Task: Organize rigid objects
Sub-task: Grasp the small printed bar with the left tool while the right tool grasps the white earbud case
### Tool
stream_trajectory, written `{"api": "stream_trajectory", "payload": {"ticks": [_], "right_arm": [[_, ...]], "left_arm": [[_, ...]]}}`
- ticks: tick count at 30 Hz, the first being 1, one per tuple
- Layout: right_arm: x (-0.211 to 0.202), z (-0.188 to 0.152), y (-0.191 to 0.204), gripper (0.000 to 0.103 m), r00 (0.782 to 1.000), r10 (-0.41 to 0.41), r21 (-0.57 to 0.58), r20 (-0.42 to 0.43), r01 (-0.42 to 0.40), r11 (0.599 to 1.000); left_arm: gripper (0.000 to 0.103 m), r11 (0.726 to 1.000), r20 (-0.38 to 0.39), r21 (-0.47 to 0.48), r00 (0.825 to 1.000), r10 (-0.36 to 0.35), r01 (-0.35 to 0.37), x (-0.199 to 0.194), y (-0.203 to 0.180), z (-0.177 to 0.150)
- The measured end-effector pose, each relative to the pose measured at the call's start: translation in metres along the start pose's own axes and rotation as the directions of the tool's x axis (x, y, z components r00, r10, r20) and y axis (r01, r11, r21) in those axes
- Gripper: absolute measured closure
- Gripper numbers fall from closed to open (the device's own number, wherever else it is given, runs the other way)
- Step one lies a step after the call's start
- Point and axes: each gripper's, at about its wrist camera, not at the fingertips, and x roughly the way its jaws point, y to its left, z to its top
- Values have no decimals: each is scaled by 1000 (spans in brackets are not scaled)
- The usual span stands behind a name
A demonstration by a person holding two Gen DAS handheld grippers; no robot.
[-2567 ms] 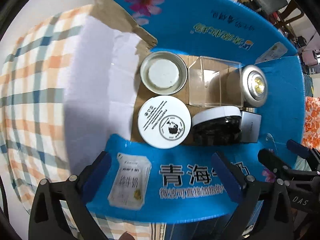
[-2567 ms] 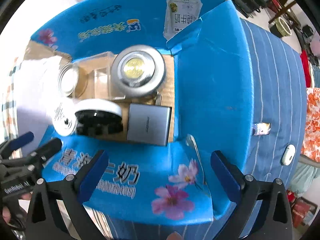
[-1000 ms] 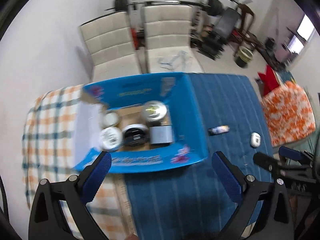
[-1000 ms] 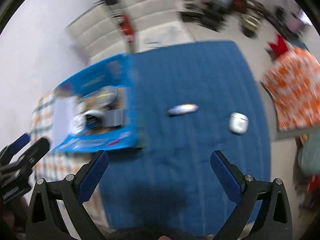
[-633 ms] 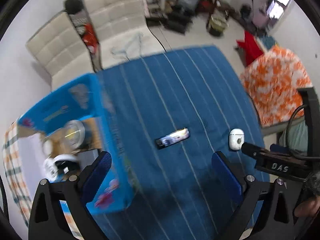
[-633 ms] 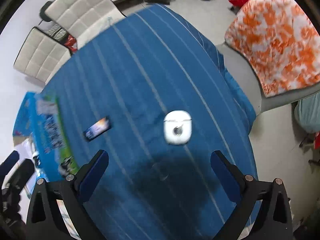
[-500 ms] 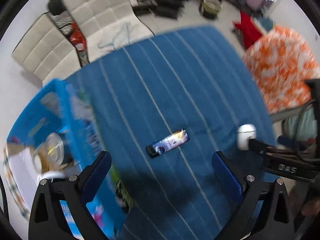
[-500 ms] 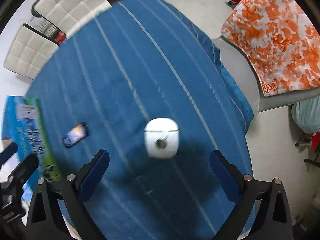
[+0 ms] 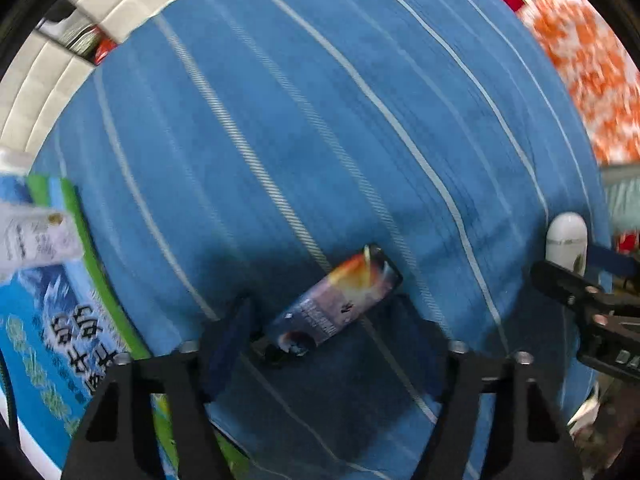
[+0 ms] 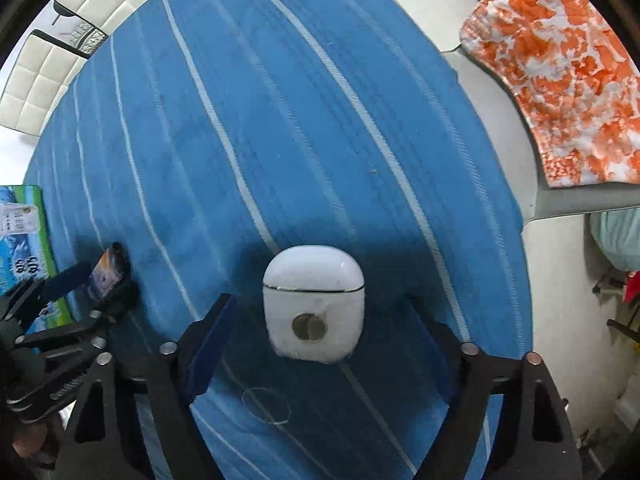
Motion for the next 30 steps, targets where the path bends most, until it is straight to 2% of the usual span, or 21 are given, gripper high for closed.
{"api": "stream_trajectory", "payload": {"ticks": [1,3,4,5,9,13,18,30], "right_arm": [[-2,0,0,32,1000,-17,5,12,17,1000],[-4,1,-1,42,999,-45,16,25,44,999],[-5,2,-1,51,998,-50,25,32,49,998],[-7,3,-3,53,998,-55,28,35,54,998],[-5,6,-2,53,997,-78,2,26,78,997],[-4,7,10,53,991,-133,-45,29,134,990],[-8,-1,15,54,988,-144,-70,58,148,987],[-47,-38,18,54,992,-57,-77,113,66,995]], "left_arm": [[67,999,7,-33,1000,-5,6,-3,3,-1],[76,989,16,-134,998,-54,56,-6,12,-5],[77,985,20,-161,998,-62,65,-6,14,-7],[77,980,29,-186,997,-68,72,-7,16,-9],[76,978,46,-200,998,-53,61,-5,13,-12],[75,989,29,-151,1000,-1,5,-3,-2,-3],[79,979,61,-202,998,8,5,-9,-9,-5],[82,972,153,-224,988,-33,67,-45,-33,-80]]}}
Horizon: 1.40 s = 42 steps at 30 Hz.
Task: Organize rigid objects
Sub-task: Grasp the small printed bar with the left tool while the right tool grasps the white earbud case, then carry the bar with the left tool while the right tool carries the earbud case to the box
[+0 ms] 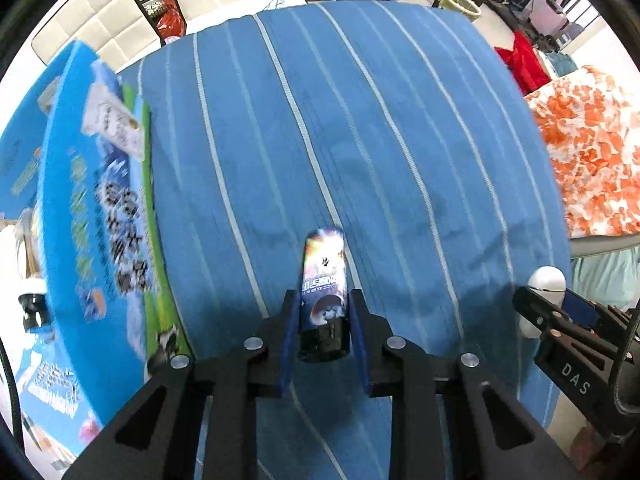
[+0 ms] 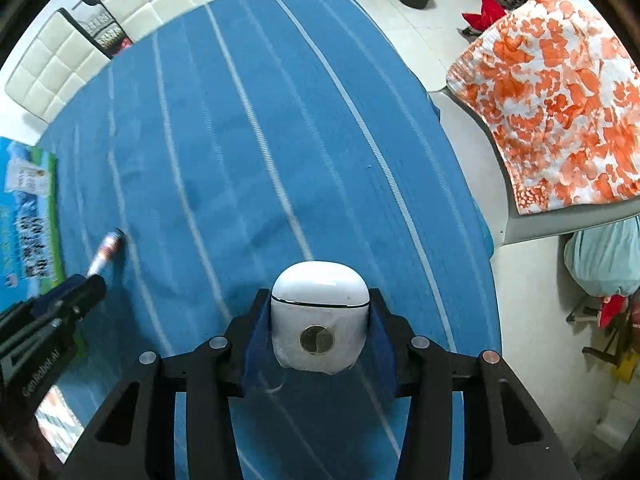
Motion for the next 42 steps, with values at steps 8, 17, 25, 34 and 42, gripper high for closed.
{"api": "stream_trajectory", "payload": {"ticks": [8,17,25,34,42], "right_arm": [[-49,-25,23,54,995,80,-51,64,-76,996],[-74,-40,33,54,990,105,-65,91,-99,993],[-91,-48,21,54,983,158,-15,96,-157,987],[-156,-44,77,54,954,255,-128,160,-236,963],[-180,-39,180,54,933,326,-279,150,-276,920]], "left_arm": [[92,999,70,13,996,-50,50,-45,21,-13],[92,991,84,-63,990,-116,121,-65,71,-21],[92,974,144,-114,974,-177,194,-97,85,-10],[92,968,308,-102,933,-186,227,-183,126,-8],[92,964,363,-193,926,-103,183,-213,217,-32]]}}
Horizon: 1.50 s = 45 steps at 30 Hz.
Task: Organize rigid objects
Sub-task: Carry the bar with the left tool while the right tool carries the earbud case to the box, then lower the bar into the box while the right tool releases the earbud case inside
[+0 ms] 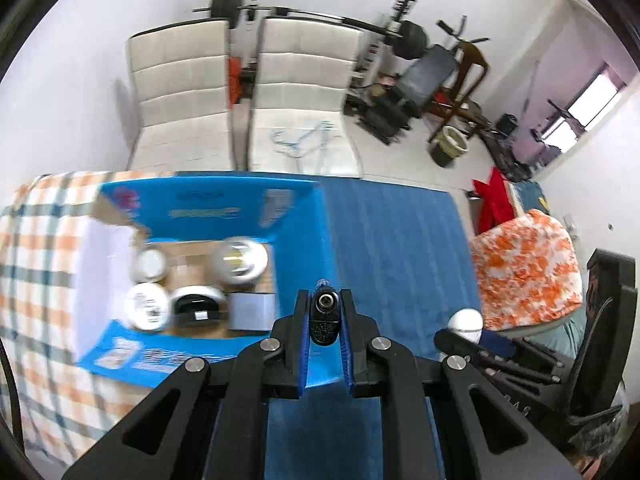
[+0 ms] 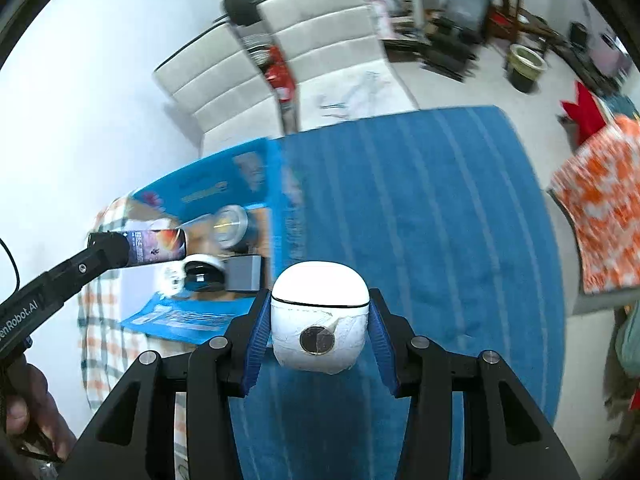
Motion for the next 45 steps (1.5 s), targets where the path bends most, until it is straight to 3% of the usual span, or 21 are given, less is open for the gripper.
{"api": "stream_trajectory", "payload": {"ticks": [6,11,14,18,24,32,33,37,40,45], "right_arm": [[49,10,65,54,997,26,-69,-73,-31,997],[100,7,99,54,985,20,-97,-172,-37,995],[131,2,111,54,974,-2,-106,-227,-23,994],[172,0,117,54,956,-32,-100,-292,3,995],[213,-4,122,54,937,-82,-116,-339,45,992],[238,-6,122,53,922,-118,-133,-368,73,988],[239,-6,120,53,922,-115,-124,-370,74,989],[243,-6,118,52,917,-119,-112,-380,82,990],[245,-9,119,46,912,-130,-121,-390,90,989],[238,-17,120,42,915,-159,-139,-372,114,984]], "left_arm": [[92,992,-20,-104,998,64,-65,3,81,-5],[92,981,-118,-185,992,33,-55,29,133,-22],[92,977,-194,-206,981,19,-59,55,156,-34],[92,972,-275,-232,961,-22,-44,87,171,-45],[92,974,-352,-217,936,-21,-59,124,183,-51],[91,983,-383,-158,923,26,-93,136,183,-49],[90,985,-387,-146,921,34,-97,135,182,-49],[65,987,-388,-114,920,58,-110,130,178,-50],[50,988,-371,-102,926,74,-120,122,175,-52],[36,986,-343,-76,932,116,-151,105,170,-54]]}}
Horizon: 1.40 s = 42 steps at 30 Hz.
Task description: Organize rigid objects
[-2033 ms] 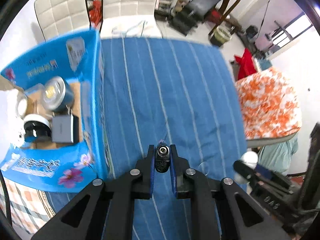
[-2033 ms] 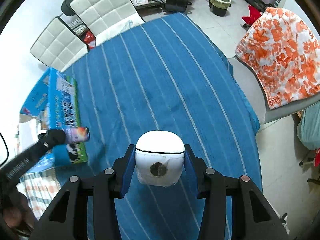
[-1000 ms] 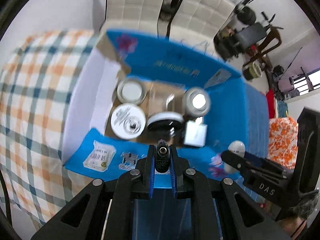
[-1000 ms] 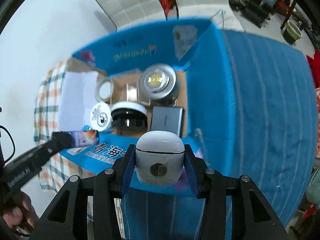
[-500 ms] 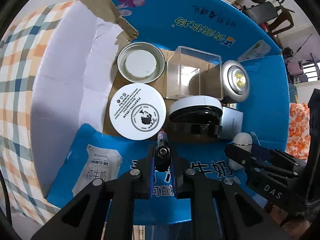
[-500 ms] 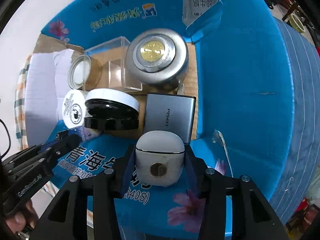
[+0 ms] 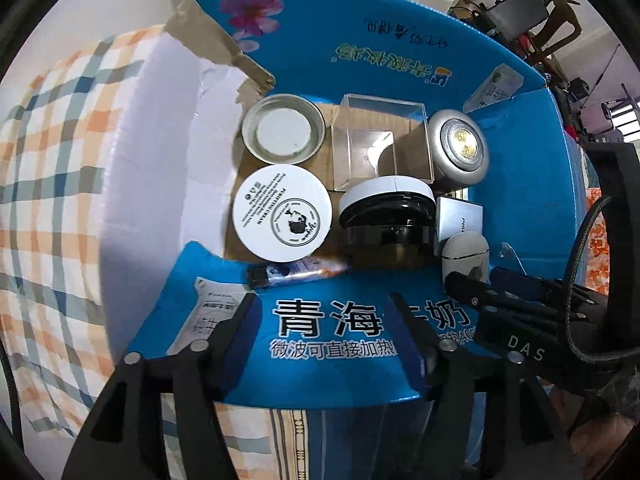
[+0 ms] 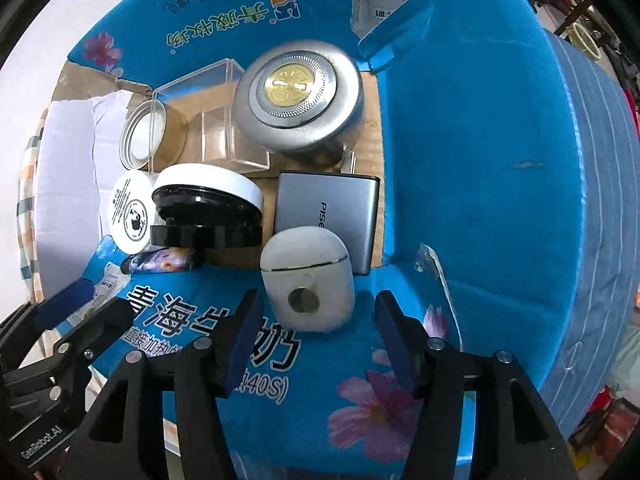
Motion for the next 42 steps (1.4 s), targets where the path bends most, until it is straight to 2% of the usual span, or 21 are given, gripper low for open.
{"api": "stream_trajectory", "payload": {"ticks": [1,3,4,6,9,11,18,28,32,42], "right_arm": [[0,-2,1,41,1000,-7,-5,6,7,1000],[-6,-7,2,31,999,-33,-16,30,34,999],[-9,-9,2,29,998,-44,-21,44,45,999],[-16,-14,2,17,994,-79,-26,69,81,996],[-28,-20,1,12,987,-116,-24,114,119,993],[-36,-24,-1,0,982,-132,-17,137,135,991],[-58,-34,-6,0,975,-148,14,168,148,989],[-90,-42,-6,0,970,-124,34,208,119,992],[-123,-59,-5,0,965,-87,36,246,81,996],[-231,-125,-5,0,923,-46,48,381,30,998]], "left_arm": [[33,1000,6,0,1000,6,-6,-3,0,-2],[30,1000,22,-6,999,25,-24,-8,2,-4],[24,999,30,-8,999,33,-32,-9,2,-5],[15,998,57,-15,997,60,-59,-15,6,-8],[1,995,79,-25,992,96,-94,-19,11,-10],[0,994,90,-35,990,110,-108,-23,16,-12],[0,989,120,-41,982,147,-143,-32,21,-11],[0,986,171,-30,971,164,-162,-61,11,-18],[0,986,226,-28,959,169,-167,-94,0,-29],[0,992,353,0,928,119,-127,-197,-28,-72]]}}
